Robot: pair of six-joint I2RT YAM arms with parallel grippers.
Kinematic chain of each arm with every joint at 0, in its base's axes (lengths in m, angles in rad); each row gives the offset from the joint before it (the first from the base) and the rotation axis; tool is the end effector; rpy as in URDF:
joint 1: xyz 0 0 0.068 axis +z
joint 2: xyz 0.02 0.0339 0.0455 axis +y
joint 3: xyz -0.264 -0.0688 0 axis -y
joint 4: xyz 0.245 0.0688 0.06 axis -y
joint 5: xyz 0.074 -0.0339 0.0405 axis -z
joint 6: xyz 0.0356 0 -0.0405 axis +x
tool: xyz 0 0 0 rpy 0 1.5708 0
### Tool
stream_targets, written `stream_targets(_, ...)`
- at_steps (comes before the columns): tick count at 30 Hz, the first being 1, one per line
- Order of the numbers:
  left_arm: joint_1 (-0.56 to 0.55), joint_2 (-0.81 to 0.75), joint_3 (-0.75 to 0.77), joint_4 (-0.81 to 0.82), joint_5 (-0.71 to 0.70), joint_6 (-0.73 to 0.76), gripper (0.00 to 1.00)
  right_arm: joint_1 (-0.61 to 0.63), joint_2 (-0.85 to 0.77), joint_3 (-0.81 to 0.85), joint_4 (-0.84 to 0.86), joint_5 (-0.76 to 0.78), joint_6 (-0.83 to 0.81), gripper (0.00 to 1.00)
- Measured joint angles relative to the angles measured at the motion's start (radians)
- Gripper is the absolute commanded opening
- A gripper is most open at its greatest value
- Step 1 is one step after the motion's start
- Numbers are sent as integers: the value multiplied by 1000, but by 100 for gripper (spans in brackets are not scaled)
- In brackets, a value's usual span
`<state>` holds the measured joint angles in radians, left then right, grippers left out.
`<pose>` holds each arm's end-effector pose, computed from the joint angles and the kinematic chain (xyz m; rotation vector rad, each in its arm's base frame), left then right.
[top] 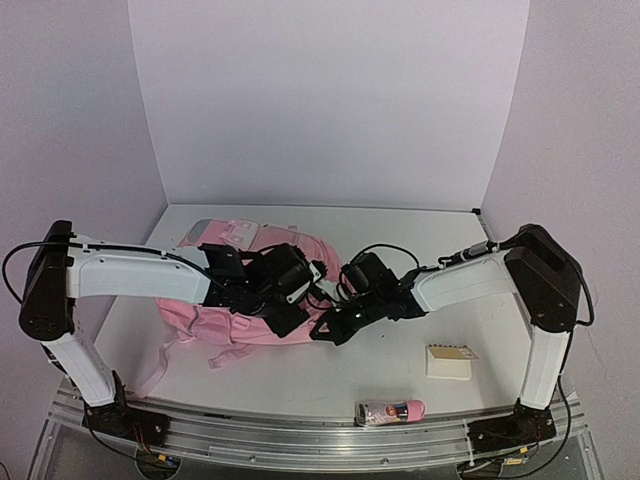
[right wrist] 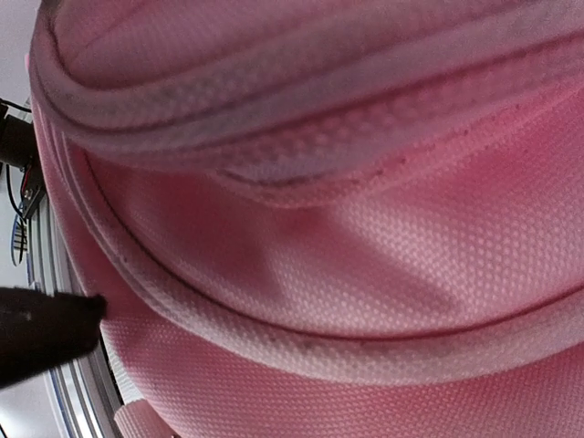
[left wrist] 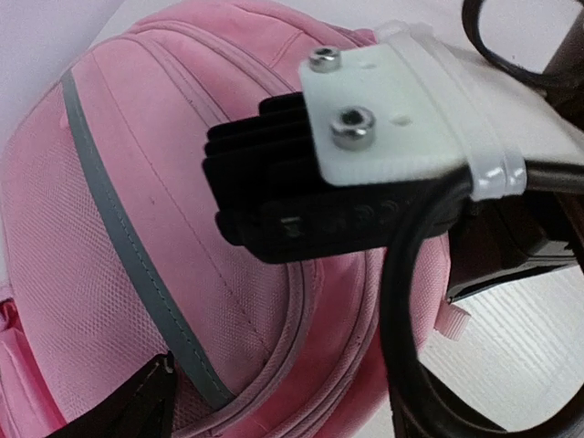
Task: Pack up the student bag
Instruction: Zip the student bag at the center of the board.
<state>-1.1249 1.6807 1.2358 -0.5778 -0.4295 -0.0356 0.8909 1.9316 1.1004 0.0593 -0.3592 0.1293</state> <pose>0.1649 -0.3106 0.2338 1.1436 2.1784 0.0695 0.2415 0.3186 0.1451 -1.0909 2.2168 0.8981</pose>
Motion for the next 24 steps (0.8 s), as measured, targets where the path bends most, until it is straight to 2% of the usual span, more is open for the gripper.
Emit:
stream_targets(4,15,9,0,5,-3,32,56,0,0,0,0,3,12,0)
stream_targets(9,26,13,0,31,0,56,55,0,0,0,1,3,28,0)
stream_targets(12,26,31,0,47,-5,78,48,-1,0,0,0,5,33,0)
stream_targets(14,26,53,0,61,-16,93,35,-3,0,0,0,9,35,0)
stream_targets(18,28,95,5,87,-59,114,2,-6,0,0,-4,20,41,0)
stream_targets(24,28,105,6,105,-113,142,0,-7,0,0,-1,34,51,0)
